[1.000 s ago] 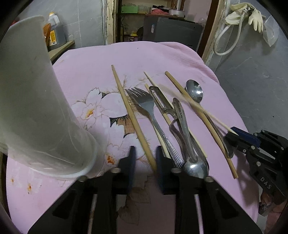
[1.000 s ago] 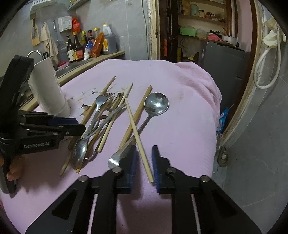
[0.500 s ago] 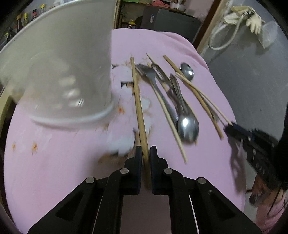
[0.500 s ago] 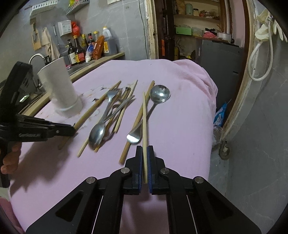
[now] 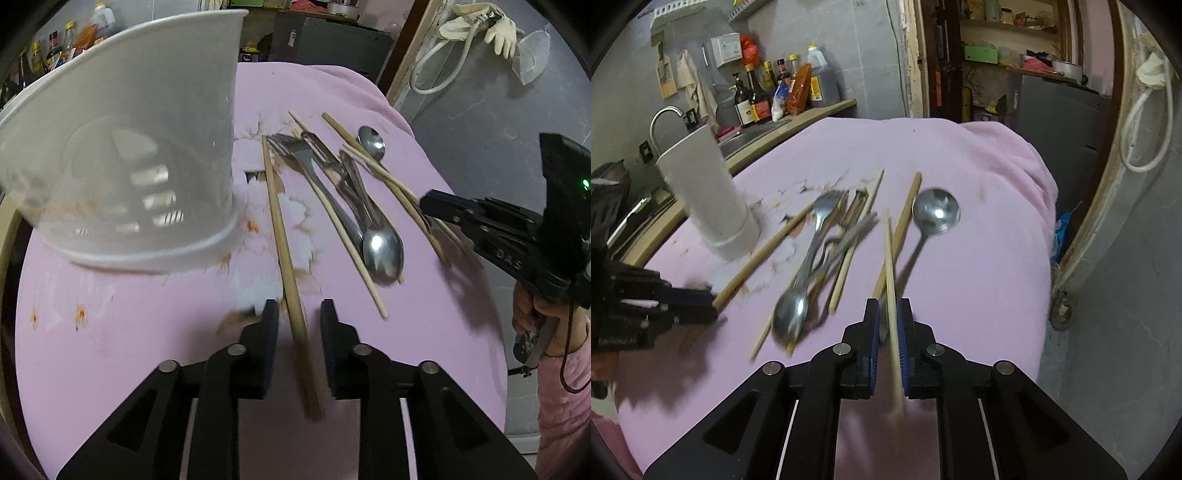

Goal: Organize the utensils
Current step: 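Grasp a wooden chopstick with the right tool while the left tool holds its chopstick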

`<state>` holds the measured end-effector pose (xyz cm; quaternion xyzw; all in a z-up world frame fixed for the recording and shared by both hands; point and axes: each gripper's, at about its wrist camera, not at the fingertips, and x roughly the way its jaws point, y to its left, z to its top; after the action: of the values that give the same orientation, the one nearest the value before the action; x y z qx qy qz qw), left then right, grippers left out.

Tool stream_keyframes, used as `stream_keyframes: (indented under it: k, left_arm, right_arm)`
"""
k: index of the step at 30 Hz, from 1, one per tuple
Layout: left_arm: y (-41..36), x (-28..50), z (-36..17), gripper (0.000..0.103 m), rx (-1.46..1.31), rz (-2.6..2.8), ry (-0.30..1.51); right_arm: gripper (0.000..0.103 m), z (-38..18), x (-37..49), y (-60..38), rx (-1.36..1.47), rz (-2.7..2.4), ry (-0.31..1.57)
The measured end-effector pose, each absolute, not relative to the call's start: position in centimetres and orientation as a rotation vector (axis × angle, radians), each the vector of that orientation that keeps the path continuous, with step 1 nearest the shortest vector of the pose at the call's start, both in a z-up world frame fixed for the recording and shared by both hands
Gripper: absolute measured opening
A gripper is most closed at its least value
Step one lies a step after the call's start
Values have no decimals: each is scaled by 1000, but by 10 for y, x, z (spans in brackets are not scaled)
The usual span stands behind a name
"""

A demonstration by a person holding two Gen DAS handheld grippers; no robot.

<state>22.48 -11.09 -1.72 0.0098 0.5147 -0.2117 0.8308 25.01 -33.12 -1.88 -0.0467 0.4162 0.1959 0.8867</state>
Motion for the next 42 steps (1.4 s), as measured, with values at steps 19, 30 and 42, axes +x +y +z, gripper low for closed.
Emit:
stream_keyframes:
  k: [19, 30, 42]
  left_arm:
    - [-129, 274, -29, 10, 88, -389, 1079]
    - [-138, 273, -33, 7, 140, -385, 1095]
    - [-131, 267, -33, 5, 64, -402, 1090]
  right_arm:
    - [7, -25, 294, -291, -359, 422, 949]
    - [4, -22, 278, -289, -368, 401, 947]
    - [4, -16, 248, -296, -298, 392, 852]
